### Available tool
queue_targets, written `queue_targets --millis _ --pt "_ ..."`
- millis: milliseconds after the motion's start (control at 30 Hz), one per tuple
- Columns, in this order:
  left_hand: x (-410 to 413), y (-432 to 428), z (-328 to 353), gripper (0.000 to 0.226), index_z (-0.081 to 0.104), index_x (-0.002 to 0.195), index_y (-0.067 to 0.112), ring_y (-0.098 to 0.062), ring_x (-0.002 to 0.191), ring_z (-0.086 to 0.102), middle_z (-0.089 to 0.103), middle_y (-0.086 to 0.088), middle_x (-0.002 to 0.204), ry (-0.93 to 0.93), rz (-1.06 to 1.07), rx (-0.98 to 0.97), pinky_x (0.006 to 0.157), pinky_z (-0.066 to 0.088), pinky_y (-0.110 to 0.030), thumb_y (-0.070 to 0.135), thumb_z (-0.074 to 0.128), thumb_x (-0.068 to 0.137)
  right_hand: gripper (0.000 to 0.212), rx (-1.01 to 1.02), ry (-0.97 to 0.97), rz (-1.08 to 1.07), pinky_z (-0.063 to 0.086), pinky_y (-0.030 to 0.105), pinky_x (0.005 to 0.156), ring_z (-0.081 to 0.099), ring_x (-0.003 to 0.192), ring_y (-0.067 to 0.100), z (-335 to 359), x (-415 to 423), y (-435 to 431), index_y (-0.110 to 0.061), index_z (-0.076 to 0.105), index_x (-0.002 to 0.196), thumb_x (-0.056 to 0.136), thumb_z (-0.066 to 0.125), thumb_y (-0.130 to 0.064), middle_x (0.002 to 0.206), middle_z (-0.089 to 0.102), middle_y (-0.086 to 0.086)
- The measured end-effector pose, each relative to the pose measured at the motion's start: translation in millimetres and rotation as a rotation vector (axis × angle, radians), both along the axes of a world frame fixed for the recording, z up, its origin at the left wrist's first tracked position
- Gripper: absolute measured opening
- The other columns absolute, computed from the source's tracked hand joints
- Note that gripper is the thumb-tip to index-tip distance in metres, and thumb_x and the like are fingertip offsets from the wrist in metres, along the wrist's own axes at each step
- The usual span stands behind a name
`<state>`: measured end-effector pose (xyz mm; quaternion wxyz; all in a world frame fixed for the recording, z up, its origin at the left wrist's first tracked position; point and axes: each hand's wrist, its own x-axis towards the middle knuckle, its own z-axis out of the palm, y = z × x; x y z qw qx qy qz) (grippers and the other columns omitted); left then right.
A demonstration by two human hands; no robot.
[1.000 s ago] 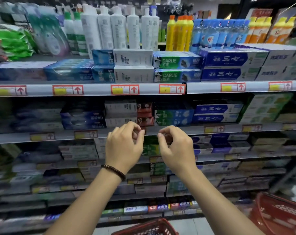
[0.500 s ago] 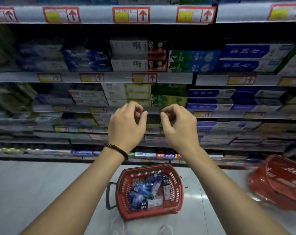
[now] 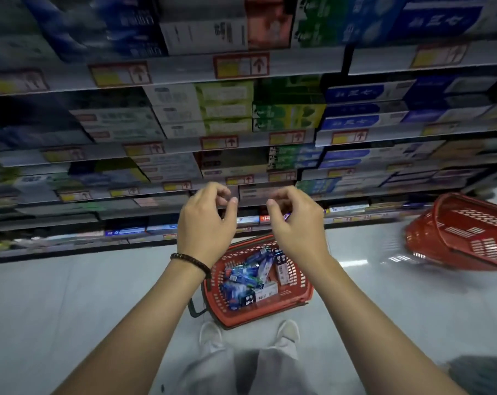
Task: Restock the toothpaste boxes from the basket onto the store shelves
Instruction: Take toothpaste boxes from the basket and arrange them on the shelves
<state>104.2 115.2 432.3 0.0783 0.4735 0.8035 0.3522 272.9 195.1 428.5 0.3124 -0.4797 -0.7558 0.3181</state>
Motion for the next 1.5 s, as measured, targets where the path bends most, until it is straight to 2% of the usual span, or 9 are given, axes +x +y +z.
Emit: queue_targets --millis 267,433,633,700,767,800,933,1033,1500 --pt "-14.1 -33.0 -98.8 0.01 0.058 0.103 0.032 -0.001 0.082 0.055 0.059 0.018 0.094 -0.106 0.048 -0.122 0.078 0.056 -0.035 0.03 0.067 0.099 0.007 -0.206 -0.026 -0.036 0.053 0.025 0.072 0.066 0.088 0.004 -93.1 9.8 -20.7 -0.025 0.07 0.106 0.099 0.069 -0.025 0.091 0.068 -0.014" --pt "-10.7 -46.1 -175.5 0.012 0.061 0.105 0.027 -0.007 0.079 0.057 0.061 0.011 0.097 -0.15 0.043 -0.19 0.078 0.058 -0.038 0.026 0.069 0.096 0.009 -0.329 -0.059 -0.101 0.054 0.022 0.07 0.066 0.084 0.001 -164.9 22.2 -30.9 -0.024 0.071 0.104 0.097 0.073 -0.019 0.087 0.068 -0.015" --pt "5.2 -64.1 -263.3 0.016 0.053 0.108 0.037 -0.016 0.084 0.063 0.057 0.013 0.104 -0.187 -0.002 -0.342 0.084 0.057 -0.047 0.031 0.064 0.098 0.007 -0.437 -0.064 -0.134 0.049 0.01 0.069 0.064 0.088 -0.003 -241.7 34.6 -43.7 -0.023 0.072 0.105 0.098 0.073 -0.022 0.092 0.069 -0.015" --pt "8.8 -68.2 -291.0 0.018 0.055 0.113 0.032 -0.019 0.088 0.066 0.061 0.006 0.111 -0.208 0.001 -0.372 0.083 0.059 -0.039 0.029 0.065 0.098 0.009 -0.455 -0.071 -0.132 0.052 0.014 0.07 0.065 0.089 -0.002 -267.8 37.4 -46.3 -0.022 0.072 0.107 0.098 0.072 -0.024 0.094 0.07 -0.015" --pt "11.5 -71.5 -320.0 0.021 0.058 0.118 0.026 -0.019 0.094 0.068 0.062 0.002 0.119 -0.232 0.015 -0.422 0.078 0.047 -0.008 0.028 0.067 0.099 0.012 -0.482 -0.092 -0.116 0.052 0.014 0.07 0.066 0.09 -0.002 -296.3 40.7 -47.9 -0.021 0.072 0.11 0.098 0.073 -0.024 0.097 0.071 -0.012" --pt "12.5 -71.4 -334.9 0.022 0.058 0.119 0.026 -0.019 0.097 0.068 0.062 0.002 0.121 -0.242 0.022 -0.44 0.077 0.04 -0.002 0.029 0.067 0.099 0.013 -0.486 -0.101 -0.107 0.051 0.011 0.07 0.066 0.091 -0.002 -310.7 41.7 -47.3 -0.021 0.072 0.111 0.098 0.073 -0.023 0.098 0.072 -0.01" --pt "14.9 -73.4 -396.4 0.027 0.054 0.123 0.028 -0.018 0.11 0.069 0.059 0.003 0.13 -0.308 0.023 -0.457 0.074 0.062 -0.025 0.032 0.068 0.1 0.014 -0.515 -0.129 -0.086 0.054 0.011 0.069 0.066 0.094 -0.005 -364.6 48.1 -47.1 -0.023 0.069 0.112 0.098 0.073 -0.021 0.1 0.072 -0.012" --pt "17.3 -72.8 -439.5 0.028 0.053 0.123 0.028 -0.018 0.11 0.067 0.055 0.002 0.131 -0.296 0.023 -0.481 0.08 0.064 -0.035 0.029 0.068 0.1 0.015 -0.514 -0.144 -0.091 0.05 0.005 0.071 0.064 0.095 -0.009 -403.5 50.9 -45.4 -0.025 0.069 0.111 0.098 0.074 -0.02 0.1 0.071 -0.014" --pt "26.0 -48.4 -598.3 0.03 0.056 0.125 0.018 -0.022 0.109 0.062 0.054 -0.002 0.125 -0.337 0.002 -0.536 0.096 0.057 -0.042 0.021 0.069 0.098 0.016 -0.534 -0.132 -0.085 0.049 0.009 0.073 0.065 0.094 -0.004 -535.7 57.5 -36.1 -0.022 0.072 0.113 0.097 0.074 -0.017 0.099 0.071 -0.014"
